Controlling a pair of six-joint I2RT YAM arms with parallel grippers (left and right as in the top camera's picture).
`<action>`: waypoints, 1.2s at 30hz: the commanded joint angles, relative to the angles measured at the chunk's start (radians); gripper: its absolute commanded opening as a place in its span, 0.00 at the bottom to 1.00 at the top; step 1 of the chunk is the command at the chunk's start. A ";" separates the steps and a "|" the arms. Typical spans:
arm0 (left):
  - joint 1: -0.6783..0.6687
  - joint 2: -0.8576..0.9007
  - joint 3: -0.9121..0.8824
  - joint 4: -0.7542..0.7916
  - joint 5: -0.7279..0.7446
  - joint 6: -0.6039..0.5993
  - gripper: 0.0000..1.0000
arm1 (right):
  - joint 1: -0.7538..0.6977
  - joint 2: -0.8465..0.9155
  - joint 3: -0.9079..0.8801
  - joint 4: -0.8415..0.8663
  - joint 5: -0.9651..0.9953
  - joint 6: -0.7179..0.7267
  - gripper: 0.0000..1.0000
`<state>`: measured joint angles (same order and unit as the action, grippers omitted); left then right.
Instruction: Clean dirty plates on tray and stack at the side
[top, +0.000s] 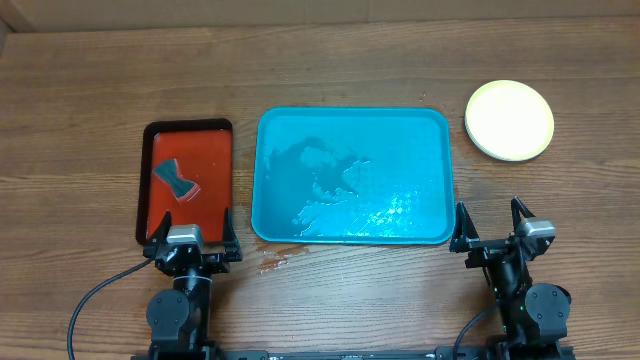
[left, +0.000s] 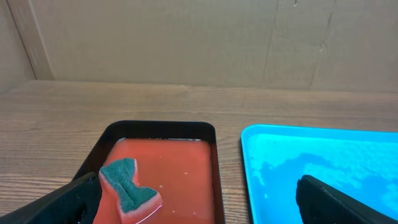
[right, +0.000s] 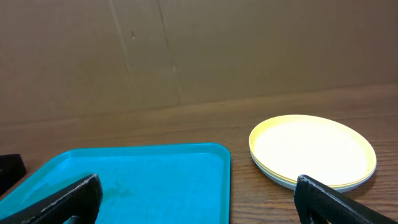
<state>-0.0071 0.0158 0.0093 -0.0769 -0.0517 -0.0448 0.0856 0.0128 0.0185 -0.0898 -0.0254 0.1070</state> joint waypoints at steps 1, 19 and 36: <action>-0.007 -0.012 -0.005 0.003 0.000 0.023 1.00 | 0.005 -0.010 -0.010 0.006 0.006 -0.003 1.00; -0.007 -0.012 -0.005 0.003 0.000 0.023 1.00 | 0.005 -0.010 -0.010 0.006 0.010 -0.003 1.00; -0.007 -0.012 -0.005 0.003 0.000 0.023 1.00 | 0.002 -0.010 -0.010 0.006 0.002 -0.078 1.00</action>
<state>-0.0071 0.0158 0.0093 -0.0769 -0.0517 -0.0448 0.0856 0.0128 0.0185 -0.0902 -0.0257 0.0624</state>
